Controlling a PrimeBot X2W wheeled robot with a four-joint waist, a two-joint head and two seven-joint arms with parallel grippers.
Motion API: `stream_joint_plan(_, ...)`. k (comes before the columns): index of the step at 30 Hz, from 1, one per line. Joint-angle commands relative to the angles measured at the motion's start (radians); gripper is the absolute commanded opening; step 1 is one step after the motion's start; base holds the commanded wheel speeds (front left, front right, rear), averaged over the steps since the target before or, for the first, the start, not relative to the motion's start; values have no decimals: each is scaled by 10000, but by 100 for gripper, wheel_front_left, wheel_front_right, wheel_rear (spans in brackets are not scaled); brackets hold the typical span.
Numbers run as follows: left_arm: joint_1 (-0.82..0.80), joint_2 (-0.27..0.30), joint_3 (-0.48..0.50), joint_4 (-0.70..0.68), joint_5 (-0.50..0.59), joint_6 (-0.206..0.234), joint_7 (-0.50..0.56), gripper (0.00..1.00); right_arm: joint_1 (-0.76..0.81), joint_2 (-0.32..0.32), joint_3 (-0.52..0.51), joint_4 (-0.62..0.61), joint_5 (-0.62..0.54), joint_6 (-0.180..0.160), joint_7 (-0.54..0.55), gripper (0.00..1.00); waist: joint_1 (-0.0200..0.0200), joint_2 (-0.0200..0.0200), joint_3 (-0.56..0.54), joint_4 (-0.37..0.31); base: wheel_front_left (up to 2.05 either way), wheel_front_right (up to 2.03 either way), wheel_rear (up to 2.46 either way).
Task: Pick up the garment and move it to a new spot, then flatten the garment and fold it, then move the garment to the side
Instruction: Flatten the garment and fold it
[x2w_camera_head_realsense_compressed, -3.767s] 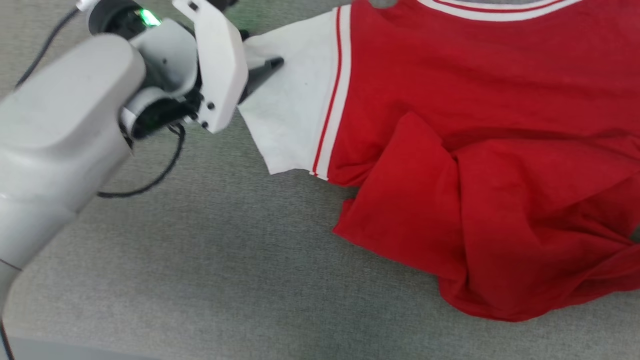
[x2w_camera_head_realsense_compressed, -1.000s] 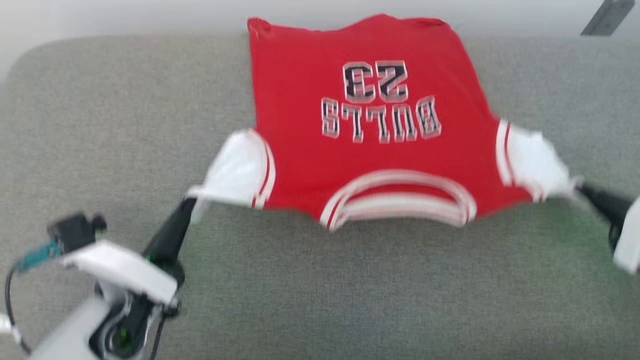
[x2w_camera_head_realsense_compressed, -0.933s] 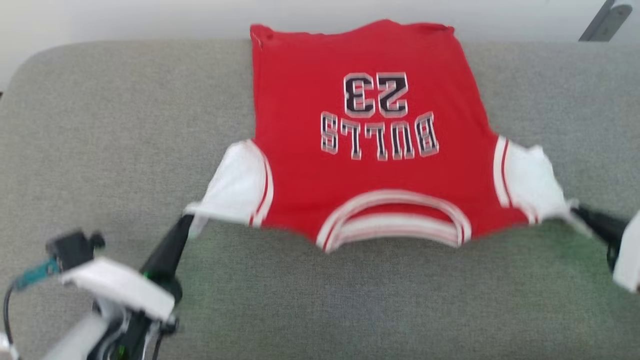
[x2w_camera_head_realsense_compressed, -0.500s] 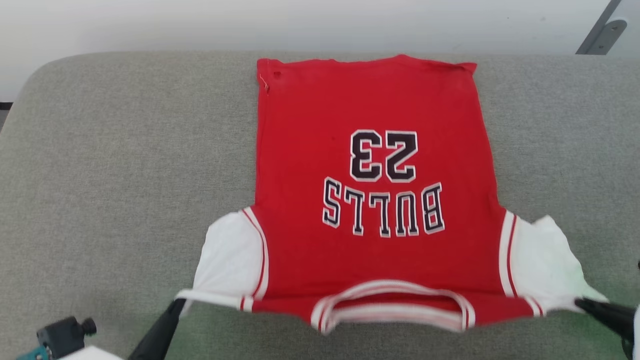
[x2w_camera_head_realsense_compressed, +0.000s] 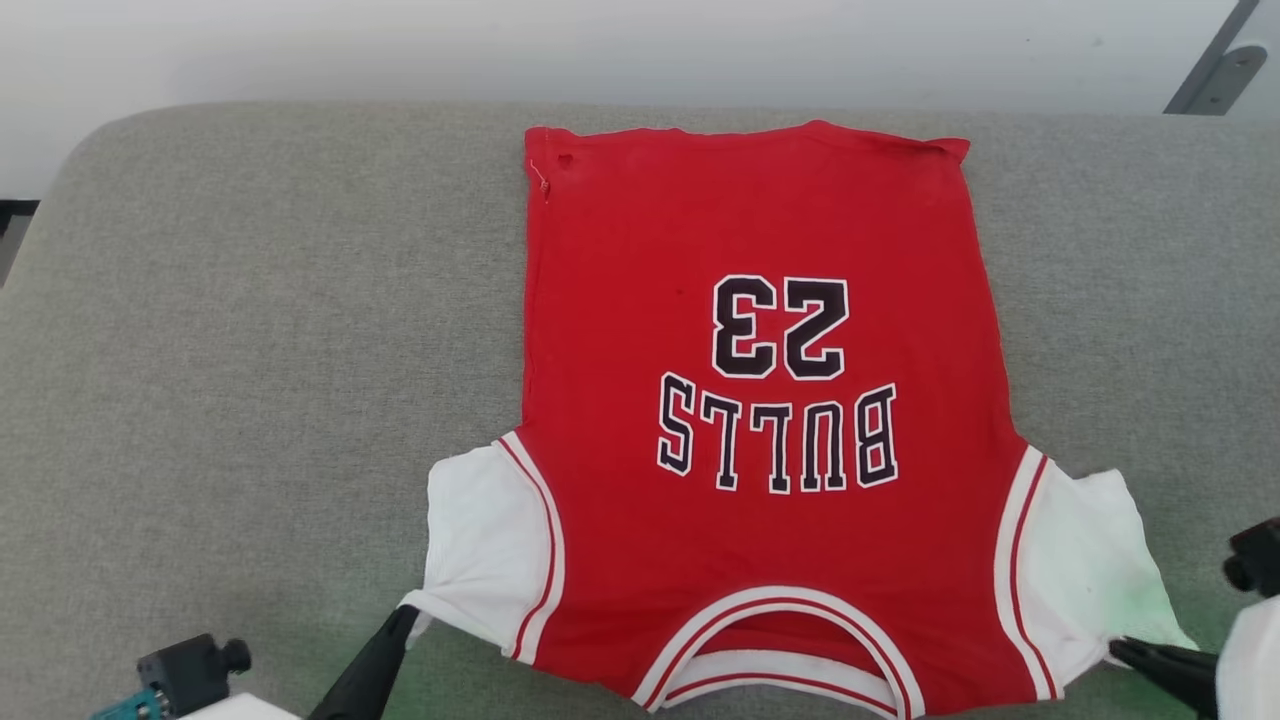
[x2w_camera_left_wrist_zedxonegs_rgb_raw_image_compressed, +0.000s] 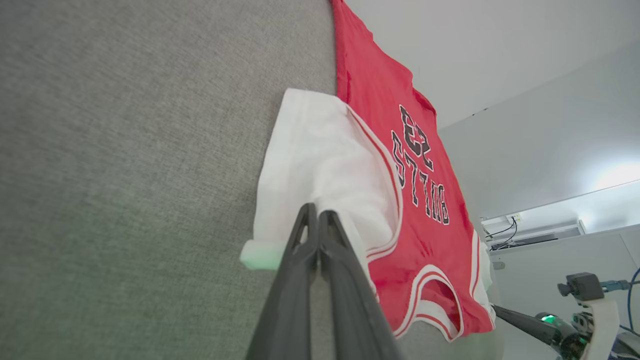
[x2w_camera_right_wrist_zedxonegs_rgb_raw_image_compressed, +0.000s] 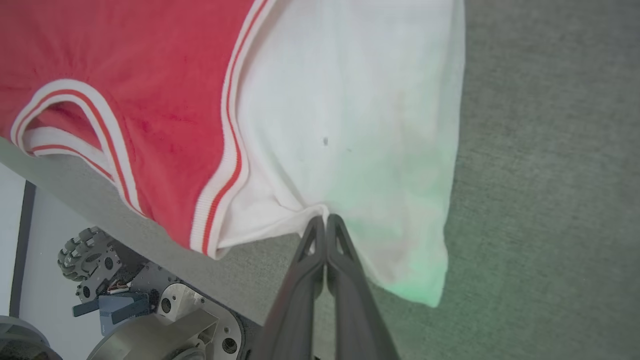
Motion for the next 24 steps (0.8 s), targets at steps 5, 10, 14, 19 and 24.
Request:
stream_joint_plan(5, -540, -158, -360, 543, 174, 28, -6, 0, 100, 785, -265, 491, -903, -23, 377, 0, 0, -1, 53, 85, 0, 0, 0)
stream_joint_plan(10, -784, -176, -591, 821, 102, 28, -23, 0, 124, 1413, -673, 525, -1616, -17, 486, 82, 0, -1, 63, 33, 0, 0, 0)
stream_joint_plan(14, -777, -95, -620, 759, 76, 28, -42, 0, 231, 1606, -1515, 270, -1653, -17, 818, 100, 0, -1, 85, -1, 0, 0, 0)
stream_joint_plan(19, -940, -96, -688, 451, 231, 27, -54, 0, 30, 1248, -3236, -764, -1537, -16, 1618, 100, 0, -1, 213, 253, 0, 0, 0)
stream_joint_plan(24, -1025, -135, -816, 106, 374, 28, -60, 0, -732, 954, -4825, -1552, -1893, -16, 2468, 100, 0, -1, 316, 663, 0, 0, 0)
